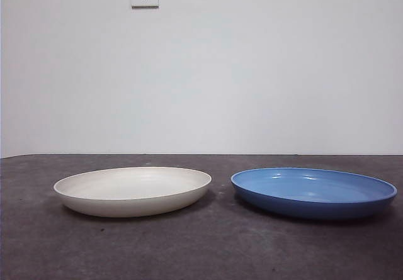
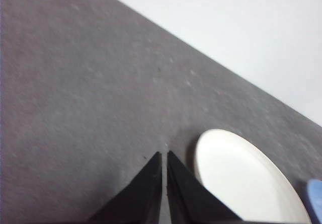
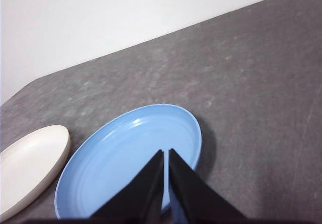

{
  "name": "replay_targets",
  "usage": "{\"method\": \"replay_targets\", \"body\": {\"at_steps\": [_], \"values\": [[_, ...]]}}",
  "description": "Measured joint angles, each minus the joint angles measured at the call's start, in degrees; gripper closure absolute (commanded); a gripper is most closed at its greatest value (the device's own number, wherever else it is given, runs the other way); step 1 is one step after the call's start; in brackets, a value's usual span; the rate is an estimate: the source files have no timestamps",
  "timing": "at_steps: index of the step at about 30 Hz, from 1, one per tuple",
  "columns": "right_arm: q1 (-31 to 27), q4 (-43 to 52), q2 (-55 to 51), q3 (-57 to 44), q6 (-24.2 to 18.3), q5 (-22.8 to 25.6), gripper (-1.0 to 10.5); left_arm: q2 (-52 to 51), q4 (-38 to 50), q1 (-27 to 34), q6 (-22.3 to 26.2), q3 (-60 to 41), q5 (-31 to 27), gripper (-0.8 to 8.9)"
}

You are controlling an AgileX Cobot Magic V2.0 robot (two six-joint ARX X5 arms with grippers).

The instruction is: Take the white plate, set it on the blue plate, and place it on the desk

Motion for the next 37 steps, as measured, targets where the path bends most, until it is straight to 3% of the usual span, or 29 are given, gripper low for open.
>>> {"method": "replay_targets", "body": {"at_steps": [11, 18, 22, 27, 32, 37], "values": [[0.0, -2.9, 0.0, 10.8, 0.7, 0.6, 9.4, 4.5, -8.2, 0.0, 0.3, 12.2, 0.8, 7.98], [0.0, -12.8, 5.3, 21.2, -1.0, 1.6, 9.4, 14.0, -13.2, 0.0, 5.6, 23.0, 5.4, 7.98], [0.0, -19.0, 12.2, 27.1, -3.7, 1.2, 9.4, 21.5, -17.2, 0.0, 10.2, 29.4, 7.9, 7.98], [0.0, -25.5, 22.2, 34.6, -7.8, -3.3, 9.4, 29.6, -22.3, -1.0, 15.2, 36.1, 10.9, 7.98], [0.4, -31.8, 32.6, 42.8, -12.2, -7.5, 9.4, 36.8, -28.1, -4.1, 19.1, 42.2, 13.6, 7.98], [3.1, -38.4, 40.9, 50.0, -16.6, -8.3, 9.4, 42.0, -34.6, -7.8, 22.4, 46.6, 13.7, 7.98]]}}
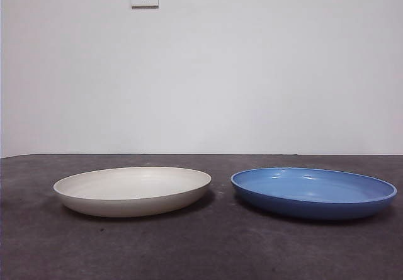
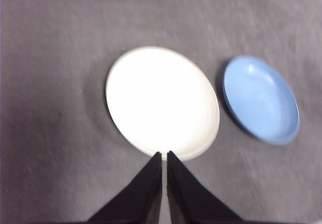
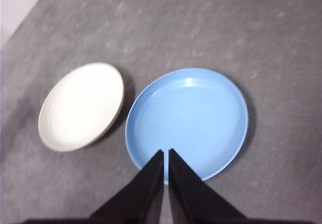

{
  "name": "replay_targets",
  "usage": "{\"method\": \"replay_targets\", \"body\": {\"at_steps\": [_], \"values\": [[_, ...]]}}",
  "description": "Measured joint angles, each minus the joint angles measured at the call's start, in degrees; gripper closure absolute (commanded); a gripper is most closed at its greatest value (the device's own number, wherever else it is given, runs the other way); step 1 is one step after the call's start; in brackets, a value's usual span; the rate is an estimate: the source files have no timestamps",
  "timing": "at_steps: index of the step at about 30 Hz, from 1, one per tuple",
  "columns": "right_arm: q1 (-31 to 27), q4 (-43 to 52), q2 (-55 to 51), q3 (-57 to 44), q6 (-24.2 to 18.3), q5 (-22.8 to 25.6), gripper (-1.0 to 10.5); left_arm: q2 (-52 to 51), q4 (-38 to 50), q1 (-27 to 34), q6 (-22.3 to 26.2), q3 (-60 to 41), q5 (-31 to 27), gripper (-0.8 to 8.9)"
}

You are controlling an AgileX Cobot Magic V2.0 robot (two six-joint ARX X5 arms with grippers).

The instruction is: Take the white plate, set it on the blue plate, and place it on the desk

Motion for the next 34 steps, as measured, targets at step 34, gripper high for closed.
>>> {"method": "replay_targets", "body": {"at_steps": [34], "values": [[9.4, -12.1, 8.6, 8.0, -8.5, 0.8, 5.6, 5.0, -4.0, -7.4, 2.8, 3.4, 1.0, 4.16]]}}
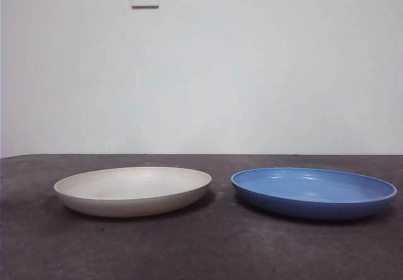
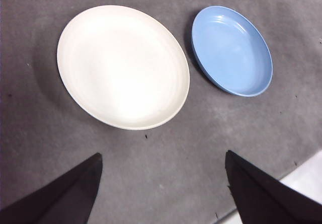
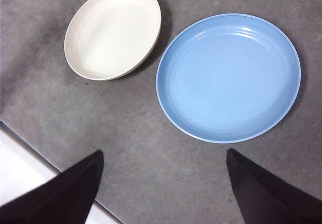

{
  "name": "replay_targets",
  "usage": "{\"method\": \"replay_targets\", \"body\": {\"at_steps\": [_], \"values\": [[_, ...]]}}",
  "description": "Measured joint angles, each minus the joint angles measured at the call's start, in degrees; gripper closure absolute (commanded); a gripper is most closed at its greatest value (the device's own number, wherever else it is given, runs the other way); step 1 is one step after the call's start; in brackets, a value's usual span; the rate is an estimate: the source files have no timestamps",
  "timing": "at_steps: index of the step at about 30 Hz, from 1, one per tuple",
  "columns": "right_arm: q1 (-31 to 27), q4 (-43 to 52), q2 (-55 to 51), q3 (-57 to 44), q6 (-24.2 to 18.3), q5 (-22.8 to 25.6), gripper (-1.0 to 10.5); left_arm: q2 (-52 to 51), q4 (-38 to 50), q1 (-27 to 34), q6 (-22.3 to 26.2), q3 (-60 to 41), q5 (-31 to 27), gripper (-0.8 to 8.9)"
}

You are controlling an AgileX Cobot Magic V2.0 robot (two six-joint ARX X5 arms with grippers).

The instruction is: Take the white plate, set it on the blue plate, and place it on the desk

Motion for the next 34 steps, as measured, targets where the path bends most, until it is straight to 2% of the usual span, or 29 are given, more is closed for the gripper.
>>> {"method": "replay_targets", "body": {"at_steps": [7, 17, 21, 34], "values": [[0.0, 0.0, 0.0, 0.0, 0.0, 0.0, 5.6, 6.9, 7.9, -1.5, -2.7, 0.5, -2.7, 4.16], [0.0, 0.0, 0.0, 0.0, 0.0, 0.0, 5.6, 25.4, 14.4, -3.2, -3.0, 5.7, -9.1, 4.17], [0.0, 0.0, 0.0, 0.0, 0.0, 0.0, 5.6, 32.8, 15.2, -3.3, -2.8, 8.9, -12.0, 4.17], [0.0, 0.0, 0.0, 0.0, 0.0, 0.0, 5.6, 49.3, 17.4, -3.3, -2.3, 12.3, -13.3, 4.45]]}}
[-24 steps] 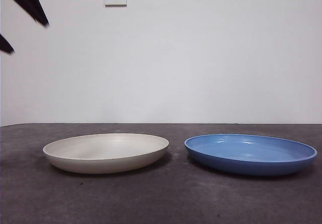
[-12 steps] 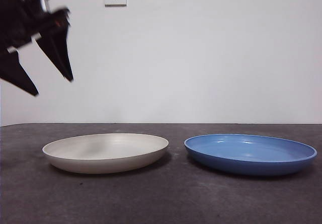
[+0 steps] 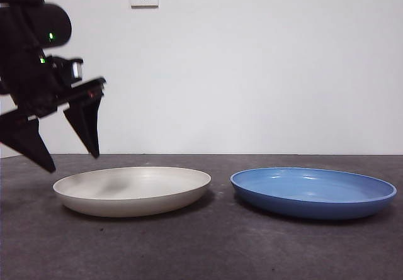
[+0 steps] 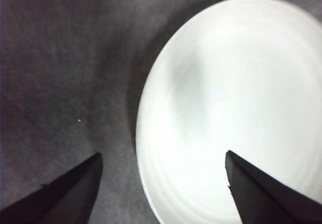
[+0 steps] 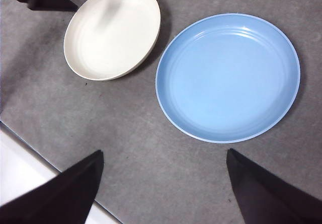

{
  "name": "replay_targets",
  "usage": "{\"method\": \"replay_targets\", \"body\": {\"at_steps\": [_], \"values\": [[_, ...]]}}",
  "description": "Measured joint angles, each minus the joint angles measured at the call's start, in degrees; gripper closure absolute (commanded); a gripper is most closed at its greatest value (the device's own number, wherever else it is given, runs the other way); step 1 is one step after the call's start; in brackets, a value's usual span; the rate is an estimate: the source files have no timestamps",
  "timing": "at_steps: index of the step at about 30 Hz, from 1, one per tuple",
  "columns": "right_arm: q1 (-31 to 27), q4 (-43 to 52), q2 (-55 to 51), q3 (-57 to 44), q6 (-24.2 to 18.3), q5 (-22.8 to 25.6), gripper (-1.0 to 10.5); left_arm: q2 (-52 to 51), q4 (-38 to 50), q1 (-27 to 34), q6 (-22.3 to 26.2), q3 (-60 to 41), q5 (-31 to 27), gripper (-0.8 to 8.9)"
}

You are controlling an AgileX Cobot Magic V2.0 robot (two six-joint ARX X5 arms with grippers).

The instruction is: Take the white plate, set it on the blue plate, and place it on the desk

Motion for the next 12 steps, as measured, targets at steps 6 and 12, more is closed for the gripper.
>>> {"method": "replay_targets", "body": {"at_steps": [6, 12], "values": [[0.0, 0.0, 0.0, 0.0, 0.0, 0.0, 5.6, 3.5, 0.5, -0.2, 0.0, 0.0, 0.0, 4.45], [0.0, 0.0, 0.0, 0.0, 0.0, 0.0, 5.6, 4.6, 0.4, -0.4, 0.0, 0.1, 0.0, 5.27]]}}
